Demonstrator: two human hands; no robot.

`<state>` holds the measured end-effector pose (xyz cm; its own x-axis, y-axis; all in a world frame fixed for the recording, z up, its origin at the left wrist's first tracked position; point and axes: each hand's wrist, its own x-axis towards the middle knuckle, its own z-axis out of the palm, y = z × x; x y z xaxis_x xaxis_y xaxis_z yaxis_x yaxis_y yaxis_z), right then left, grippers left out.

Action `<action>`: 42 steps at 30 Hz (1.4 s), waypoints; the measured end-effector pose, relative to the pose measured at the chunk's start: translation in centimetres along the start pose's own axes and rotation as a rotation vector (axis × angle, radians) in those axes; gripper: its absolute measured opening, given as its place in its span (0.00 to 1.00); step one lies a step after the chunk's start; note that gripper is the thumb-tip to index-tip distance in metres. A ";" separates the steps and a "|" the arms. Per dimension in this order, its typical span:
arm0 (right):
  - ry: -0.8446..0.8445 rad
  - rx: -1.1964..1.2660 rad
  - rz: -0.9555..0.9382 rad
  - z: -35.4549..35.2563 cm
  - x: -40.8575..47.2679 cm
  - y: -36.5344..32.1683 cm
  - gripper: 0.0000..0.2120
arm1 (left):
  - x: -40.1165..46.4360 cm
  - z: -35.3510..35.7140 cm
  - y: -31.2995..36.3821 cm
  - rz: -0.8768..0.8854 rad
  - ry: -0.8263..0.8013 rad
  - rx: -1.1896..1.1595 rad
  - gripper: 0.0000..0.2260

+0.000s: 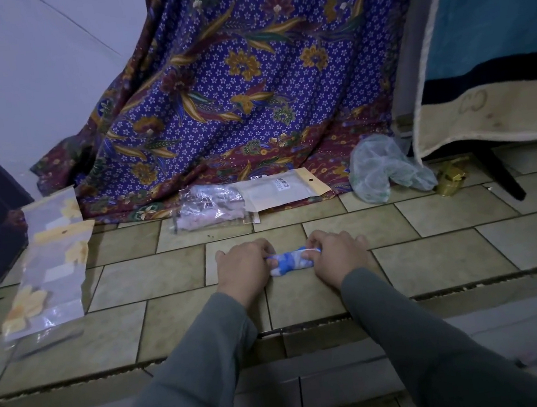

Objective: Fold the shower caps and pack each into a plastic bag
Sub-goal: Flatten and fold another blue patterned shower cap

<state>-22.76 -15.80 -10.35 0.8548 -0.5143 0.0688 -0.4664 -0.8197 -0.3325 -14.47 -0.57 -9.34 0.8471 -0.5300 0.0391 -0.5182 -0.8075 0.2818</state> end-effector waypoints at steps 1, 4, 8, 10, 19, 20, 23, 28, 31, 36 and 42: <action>0.016 -0.001 -0.008 0.1 0.1 0.0 0.07 | -0.1 0.1 0.2 0.038 0.039 0.000 0.07; 0.111 -0.020 -0.048 0.3 -0.1 0.0 0.07 | -0.7 0.4 0.4 0.190 0.107 0.066 0.10; 0.245 -0.065 -0.164 1.9 -1.3 0.1 0.03 | -1.5 1.3 -0.9 0.238 0.158 -0.022 0.12; 0.292 -0.060 -0.174 2.2 -1.6 0.1 0.02 | -1.8 1.7 -1.5 0.239 0.144 -0.071 0.17; 0.155 -0.074 -0.246 1.2 -1.8 0.1 0.18 | -1.1 1.7 -1.4 0.219 0.110 -0.087 0.12; 0.129 -0.085 -0.258 1.1 -1.6 -0.2 0.17 | -1.1 1.6 -1.4 0.211 0.103 -0.070 0.12; 0.090 -0.087 -0.346 1.4 -1.3 -1.2 0.15 | -1.0 1.3 -1.8 0.200 0.066 -0.016 0.12; 0.028 0.046 -0.407 1.8 -0.9 -1.2 0.13 | -0.4 1.0 -2.5 0.175 -0.043 -0.037 0.13; -0.008 0.079 -0.381 1.5 -0.5 -1.8 0.12 | -0.6 0.7 -3.2 0.178 -0.050 -0.102 0.15; -0.005 0.120 -0.315 2.3 0.2 -3.5 0.10 | -3.0 -0.6 -7.6 -0.070 0.349 -0.296 0.21; -0.082 0.245 -0.373 3.8 0.1 -10.1 0.12 | -5.5 -3.6 -16.1 -0.663 0.446 0.085 0.17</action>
<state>-17.11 -6.58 -10.53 0.9740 -0.1656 0.1548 -0.0642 -0.8564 -0.5123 -10.34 16.26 -10.59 0.9394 0.2063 0.2738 0.1179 -0.9444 0.3071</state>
